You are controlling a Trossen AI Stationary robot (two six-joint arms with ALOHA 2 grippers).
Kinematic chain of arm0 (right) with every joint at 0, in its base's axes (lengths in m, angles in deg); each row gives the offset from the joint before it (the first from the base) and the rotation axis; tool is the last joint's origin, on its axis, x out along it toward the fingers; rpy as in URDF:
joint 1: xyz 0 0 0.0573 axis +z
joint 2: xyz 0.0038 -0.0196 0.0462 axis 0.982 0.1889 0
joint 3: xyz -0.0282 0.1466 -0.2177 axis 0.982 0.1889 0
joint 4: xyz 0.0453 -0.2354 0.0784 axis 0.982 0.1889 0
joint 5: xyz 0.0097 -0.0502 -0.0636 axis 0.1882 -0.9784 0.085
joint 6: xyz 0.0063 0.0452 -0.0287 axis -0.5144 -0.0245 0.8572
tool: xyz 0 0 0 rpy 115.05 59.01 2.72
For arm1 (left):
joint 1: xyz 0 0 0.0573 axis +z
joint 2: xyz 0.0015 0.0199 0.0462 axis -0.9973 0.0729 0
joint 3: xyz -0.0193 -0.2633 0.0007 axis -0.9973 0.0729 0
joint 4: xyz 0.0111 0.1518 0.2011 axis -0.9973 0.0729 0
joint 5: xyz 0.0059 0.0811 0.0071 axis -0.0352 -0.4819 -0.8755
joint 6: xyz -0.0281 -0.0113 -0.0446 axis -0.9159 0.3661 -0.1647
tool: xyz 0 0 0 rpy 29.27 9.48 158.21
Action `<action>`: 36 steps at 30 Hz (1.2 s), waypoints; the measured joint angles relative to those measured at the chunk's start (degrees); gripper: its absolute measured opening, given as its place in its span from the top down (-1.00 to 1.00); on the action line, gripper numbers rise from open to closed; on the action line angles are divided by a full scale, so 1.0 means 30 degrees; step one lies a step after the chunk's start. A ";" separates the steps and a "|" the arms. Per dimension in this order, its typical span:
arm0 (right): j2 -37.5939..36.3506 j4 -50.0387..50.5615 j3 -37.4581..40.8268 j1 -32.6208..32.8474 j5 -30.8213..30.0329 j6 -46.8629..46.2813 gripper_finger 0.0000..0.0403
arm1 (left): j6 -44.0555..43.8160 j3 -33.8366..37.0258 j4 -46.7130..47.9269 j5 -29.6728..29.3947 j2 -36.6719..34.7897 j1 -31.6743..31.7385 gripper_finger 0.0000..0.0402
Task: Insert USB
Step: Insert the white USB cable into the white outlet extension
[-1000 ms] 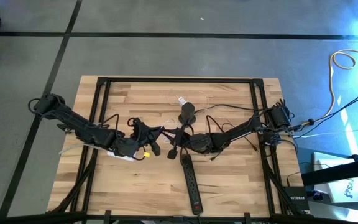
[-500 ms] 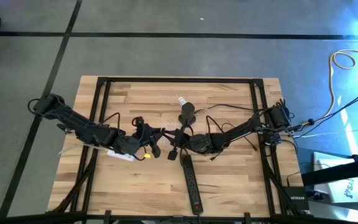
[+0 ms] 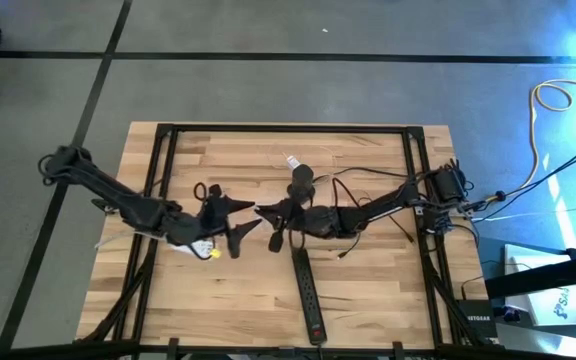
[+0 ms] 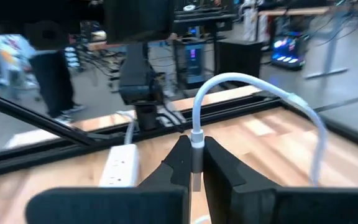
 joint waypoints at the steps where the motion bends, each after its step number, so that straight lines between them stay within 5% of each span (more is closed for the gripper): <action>1: -0.0003 0.0009 0.0000 -0.0117 0.0417 -0.0339 1.00 | -0.0033 0.0000 0.0554 0.0000 -0.0272 -0.0207 -0.14; 7: 0.0000 0.0031 -0.0969 -0.0318 0.2687 -0.1065 1.00 | -0.3696 0.0000 0.6065 -0.0173 -0.1730 -0.1597 -0.03; 16: 0.1955 0.0761 -0.4045 0.1137 0.1612 0.0614 1.00 | -0.7789 0.0723 0.8755 -0.2844 -0.1762 -0.6124 0.14; 21: 0.4325 0.1018 -0.6663 0.1774 0.0814 0.0799 1.00 | -1.3062 0.0991 1.3323 -0.3093 -0.1757 -0.8598 0.19; 28: 0.7693 0.1750 -1.0252 0.1982 -0.0086 0.0727 1.00 | -2.0558 0.1332 2.2473 -0.0226 -0.1690 -1.0060 0.25; 36: 0.9369 0.8668 -1.3135 0.0564 -0.4537 -0.3519 1.00 | -2.1963 0.2930 2.2263 0.2861 -0.1650 -1.0819 0.26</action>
